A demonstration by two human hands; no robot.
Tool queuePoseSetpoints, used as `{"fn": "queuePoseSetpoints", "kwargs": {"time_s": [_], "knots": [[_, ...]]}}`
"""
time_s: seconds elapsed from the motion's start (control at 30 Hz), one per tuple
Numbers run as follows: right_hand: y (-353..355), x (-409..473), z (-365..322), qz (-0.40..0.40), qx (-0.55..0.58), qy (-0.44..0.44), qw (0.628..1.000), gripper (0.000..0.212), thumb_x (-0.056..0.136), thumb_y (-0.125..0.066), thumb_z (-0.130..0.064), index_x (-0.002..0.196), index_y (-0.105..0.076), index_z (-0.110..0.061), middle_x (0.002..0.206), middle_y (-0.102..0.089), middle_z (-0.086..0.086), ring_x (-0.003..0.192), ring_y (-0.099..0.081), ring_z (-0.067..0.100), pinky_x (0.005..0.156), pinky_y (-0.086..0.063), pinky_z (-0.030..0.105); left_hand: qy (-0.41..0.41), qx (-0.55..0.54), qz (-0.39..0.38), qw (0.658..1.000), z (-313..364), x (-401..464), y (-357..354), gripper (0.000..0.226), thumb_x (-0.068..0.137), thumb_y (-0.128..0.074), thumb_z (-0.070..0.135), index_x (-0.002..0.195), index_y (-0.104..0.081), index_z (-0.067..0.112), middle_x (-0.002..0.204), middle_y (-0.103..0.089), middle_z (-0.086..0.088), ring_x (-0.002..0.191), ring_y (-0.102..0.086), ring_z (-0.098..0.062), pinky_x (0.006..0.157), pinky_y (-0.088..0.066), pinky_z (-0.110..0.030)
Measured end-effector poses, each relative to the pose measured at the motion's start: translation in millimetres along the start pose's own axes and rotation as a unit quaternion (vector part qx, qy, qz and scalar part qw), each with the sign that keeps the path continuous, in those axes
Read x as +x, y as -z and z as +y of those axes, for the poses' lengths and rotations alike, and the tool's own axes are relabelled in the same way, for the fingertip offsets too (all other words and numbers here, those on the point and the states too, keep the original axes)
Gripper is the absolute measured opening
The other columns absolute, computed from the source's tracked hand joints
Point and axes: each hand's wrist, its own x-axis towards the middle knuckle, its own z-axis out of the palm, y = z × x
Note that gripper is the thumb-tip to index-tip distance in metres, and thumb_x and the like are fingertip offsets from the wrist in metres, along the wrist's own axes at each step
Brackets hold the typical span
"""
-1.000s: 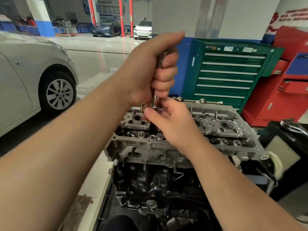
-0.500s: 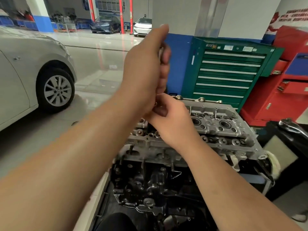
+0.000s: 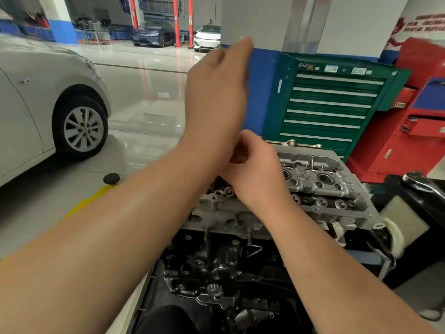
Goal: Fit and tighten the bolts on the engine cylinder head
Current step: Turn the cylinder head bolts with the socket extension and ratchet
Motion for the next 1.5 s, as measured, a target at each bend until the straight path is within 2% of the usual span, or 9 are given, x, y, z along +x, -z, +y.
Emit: {"fn": "queuePoseSetpoints", "kwargs": {"time_s": [0.17, 0.33, 0.5, 0.67, 0.77, 0.9, 1.0, 1.27, 1.5], "knots": [[5, 0, 4, -0.098, 0.073, 0.002, 0.992, 0.022, 0.089, -0.068, -0.022, 0.109, -0.071, -0.029, 0.104, -0.078, -0.006, 0.099, -0.075, 0.015, 0.096, -0.058, 0.049, 0.167, -0.128, -0.337, 0.918, 12, 40, 33, 0.052, 0.102, -0.041, 0.045, 0.057, -0.045, 0.019, 0.048, -0.019, 0.001, 0.04, -0.012, -0.016, 0.049, -0.013, -0.029], [1, 2, 6, -0.011, 0.063, -0.027, 0.998, 0.026, 0.072, -0.086, -0.034, 0.087, -0.064, -0.031, 0.08, -0.074, -0.013, 0.07, -0.068, 0.003, 0.071, -0.059, 0.036, 0.026, -0.064, -0.044, 0.997, 0, 9, 14, 0.032, 0.097, -0.061, 0.041, 0.088, -0.064, 0.01, 0.07, -0.063, -0.008, 0.062, -0.059, -0.024, 0.06, -0.051, -0.033], [-1, 2, 0, -0.022, -0.002, -0.005, 1.0, 0.016, 0.065, -0.059, -0.05, 0.079, -0.058, -0.043, 0.07, -0.061, -0.024, 0.062, -0.055, -0.001, 0.061, -0.043, 0.021, -0.041, 0.018, 0.033, 0.998, -8, -8, -5, 0.034, 0.095, -0.064, 0.042, 0.07, -0.055, 0.021, 0.062, -0.047, 0.006, 0.052, -0.039, -0.014, 0.054, -0.034, -0.032], [7, 0, 4, -0.136, 0.069, -0.008, 0.988, 0.023, 0.095, -0.068, -0.017, 0.115, -0.071, -0.028, 0.108, -0.077, -0.008, 0.101, -0.074, 0.012, 0.097, -0.058, 0.042, 0.176, -0.151, -0.384, 0.894, 7, 46, 38, 0.057, 0.101, -0.035, 0.051, 0.053, -0.037, 0.021, 0.045, -0.017, 0.003, 0.037, -0.009, -0.016, 0.046, -0.013, -0.027], [7, 3, 5, -0.121, 0.101, -0.054, 0.986, 0.031, 0.093, -0.067, 0.0, 0.119, -0.07, -0.015, 0.103, -0.079, -0.003, 0.094, -0.076, 0.012, 0.095, -0.06, 0.041, 0.171, -0.134, -0.273, 0.937, 5, 45, 38, 0.058, 0.104, -0.042, 0.053, 0.066, -0.057, 0.011, 0.052, -0.041, -0.005, 0.045, -0.039, -0.021, 0.055, -0.039, -0.028], [1, 1, 3, -0.039, 0.031, -0.036, 0.998, 0.028, 0.069, -0.089, -0.037, 0.089, -0.07, -0.034, 0.082, -0.075, -0.016, 0.073, -0.071, 0.004, 0.076, -0.061, 0.036, 0.028, -0.063, -0.04, 0.997, 2, 10, 18, 0.036, 0.095, -0.062, 0.048, 0.082, -0.064, 0.015, 0.069, -0.064, -0.004, 0.063, -0.058, -0.022, 0.065, -0.05, -0.038], [-4, 0, 0, -0.011, -0.033, -0.009, 0.999, 0.026, 0.059, -0.055, -0.059, 0.073, -0.053, -0.038, 0.068, -0.062, -0.029, 0.06, -0.056, -0.002, 0.053, -0.039, 0.011, 0.009, -0.015, 0.034, 0.999, -6, -11, 3, 0.036, 0.092, -0.061, 0.052, 0.092, -0.063, 0.015, 0.068, -0.06, 0.003, 0.057, -0.052, -0.016, 0.057, -0.044, -0.035], [10, -1, 10, -0.125, 0.104, -0.018, 0.986, 0.019, 0.092, -0.066, -0.016, 0.11, -0.073, -0.021, 0.101, -0.079, -0.006, 0.097, -0.074, 0.009, 0.097, -0.056, 0.043, 0.191, -0.139, -0.349, 0.907, -2, 35, 35, 0.049, 0.095, -0.036, 0.049, 0.058, -0.034, 0.017, 0.045, -0.016, 0.001, 0.041, -0.011, -0.015, 0.047, -0.016, -0.027], [0, 0, 2, -0.01, 0.012, -0.038, 0.999, 0.036, 0.062, -0.089, -0.044, 0.079, -0.06, -0.03, 0.075, -0.072, -0.016, 0.064, -0.065, 0.003, 0.062, -0.056, 0.032, 0.048, -0.039, -0.02, 0.998, 6, 4, 14, 0.031, 0.099, -0.059, 0.041, 0.083, -0.064, 0.016, 0.066, -0.064, -0.001, 0.059, -0.06, -0.02, 0.062, -0.052, -0.035]]}}
